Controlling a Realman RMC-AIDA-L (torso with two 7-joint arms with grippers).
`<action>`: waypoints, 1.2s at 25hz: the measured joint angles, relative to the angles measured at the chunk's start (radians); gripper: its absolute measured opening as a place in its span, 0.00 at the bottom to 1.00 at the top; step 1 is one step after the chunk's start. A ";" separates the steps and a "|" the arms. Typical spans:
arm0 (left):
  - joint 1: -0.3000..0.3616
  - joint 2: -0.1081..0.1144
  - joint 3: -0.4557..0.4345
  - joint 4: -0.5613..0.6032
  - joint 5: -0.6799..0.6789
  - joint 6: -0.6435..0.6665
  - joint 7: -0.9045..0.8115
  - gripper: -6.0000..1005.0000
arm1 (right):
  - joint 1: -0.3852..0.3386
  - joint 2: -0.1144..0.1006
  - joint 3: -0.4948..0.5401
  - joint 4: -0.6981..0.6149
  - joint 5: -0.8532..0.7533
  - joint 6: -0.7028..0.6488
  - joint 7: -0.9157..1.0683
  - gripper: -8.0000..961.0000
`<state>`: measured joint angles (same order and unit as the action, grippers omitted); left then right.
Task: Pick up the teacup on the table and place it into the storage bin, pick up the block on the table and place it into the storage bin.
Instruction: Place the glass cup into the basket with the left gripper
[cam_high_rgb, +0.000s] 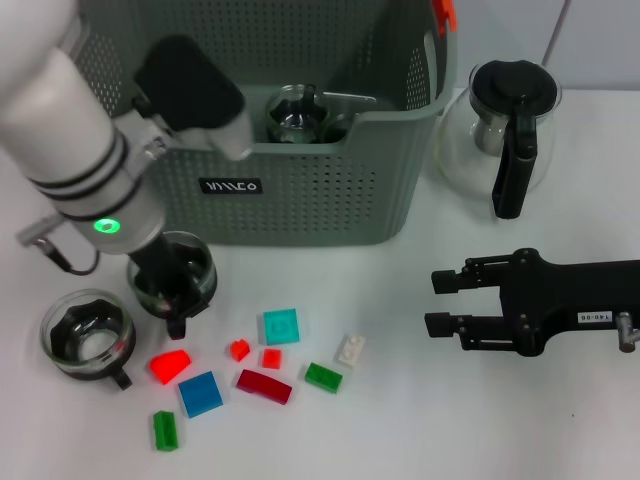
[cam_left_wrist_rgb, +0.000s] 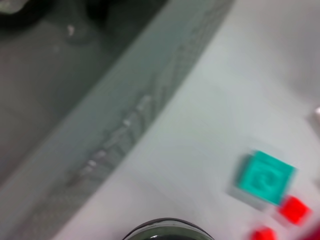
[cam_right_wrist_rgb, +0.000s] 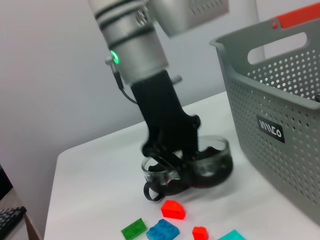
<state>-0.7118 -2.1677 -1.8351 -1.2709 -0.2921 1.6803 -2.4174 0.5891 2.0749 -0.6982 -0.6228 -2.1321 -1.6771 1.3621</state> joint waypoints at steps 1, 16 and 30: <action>0.008 0.000 -0.025 -0.047 -0.007 0.054 0.021 0.04 | 0.000 0.000 0.000 0.000 0.000 -0.002 0.000 0.62; 0.017 0.044 -0.463 -0.230 -0.153 0.350 0.304 0.04 | 0.004 -0.002 0.000 0.002 0.000 -0.006 0.007 0.62; 0.026 0.094 -0.750 -0.105 -0.393 0.367 0.591 0.04 | 0.006 -0.004 0.000 0.000 0.000 -0.019 0.023 0.62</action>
<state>-0.6854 -2.0741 -2.5848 -1.3758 -0.6853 2.0472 -1.8268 0.5947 2.0708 -0.6982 -0.6228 -2.1323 -1.6963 1.3853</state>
